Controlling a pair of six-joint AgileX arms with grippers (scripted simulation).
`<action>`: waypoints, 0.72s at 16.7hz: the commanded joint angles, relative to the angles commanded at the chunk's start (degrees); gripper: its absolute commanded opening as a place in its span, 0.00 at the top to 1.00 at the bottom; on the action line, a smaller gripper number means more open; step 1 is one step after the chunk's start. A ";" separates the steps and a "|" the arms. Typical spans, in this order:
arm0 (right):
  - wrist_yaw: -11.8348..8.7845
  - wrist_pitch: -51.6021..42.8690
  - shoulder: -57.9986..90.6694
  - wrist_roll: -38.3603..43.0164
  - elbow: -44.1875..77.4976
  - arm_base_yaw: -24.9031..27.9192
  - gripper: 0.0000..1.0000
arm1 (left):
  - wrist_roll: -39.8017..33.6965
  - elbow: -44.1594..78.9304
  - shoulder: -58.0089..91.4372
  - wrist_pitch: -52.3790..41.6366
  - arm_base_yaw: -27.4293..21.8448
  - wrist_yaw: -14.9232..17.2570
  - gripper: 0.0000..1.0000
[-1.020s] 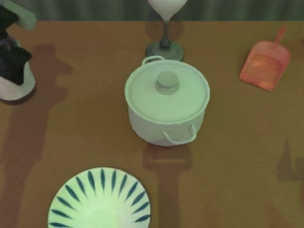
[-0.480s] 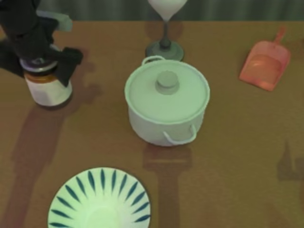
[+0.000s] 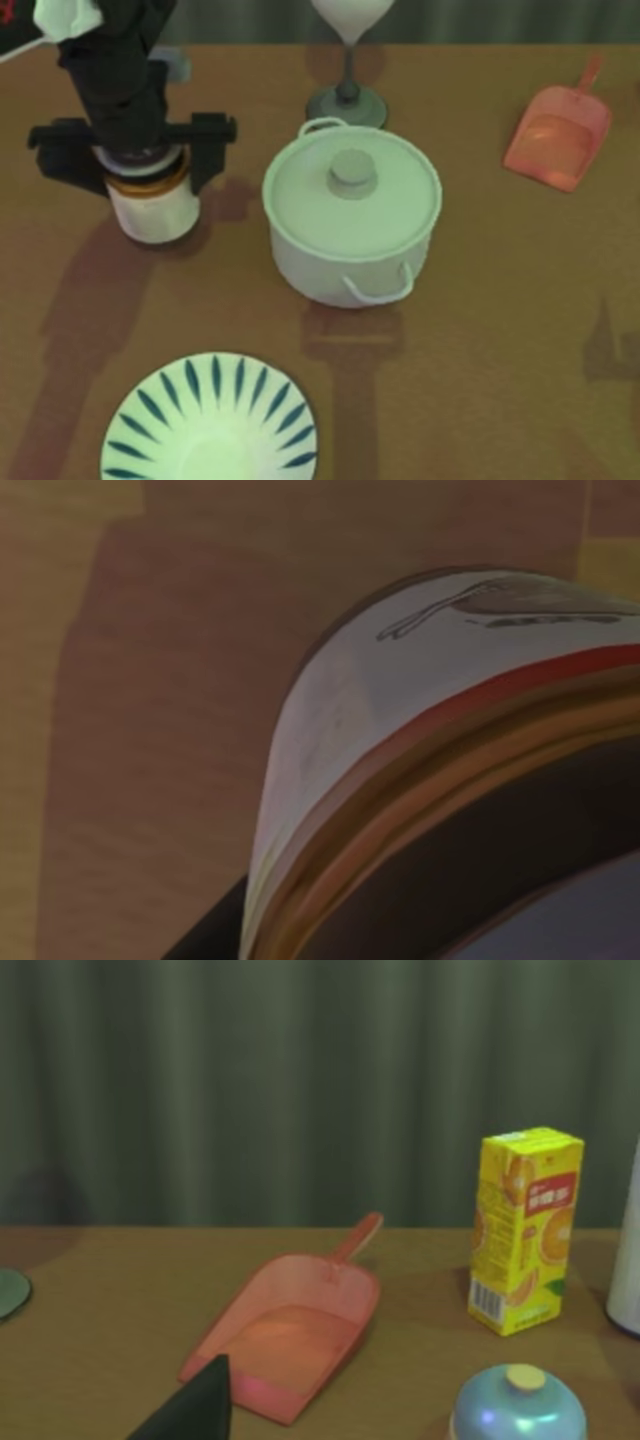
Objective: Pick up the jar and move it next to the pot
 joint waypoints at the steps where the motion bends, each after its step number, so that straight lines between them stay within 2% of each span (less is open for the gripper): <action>1: 0.00 0.00 0.00 0.00 0.00 0.00 0.00 | -0.27 -0.09 0.00 0.07 -0.10 -0.03 1.00; 7: 0.00 0.00 0.00 0.00 0.00 0.00 0.00 | 0.02 -0.64 0.48 0.60 0.08 0.10 1.00; 12: 0.00 0.00 0.00 0.00 0.00 0.00 0.00 | 0.15 -4.84 2.65 7.64 0.10 0.05 1.00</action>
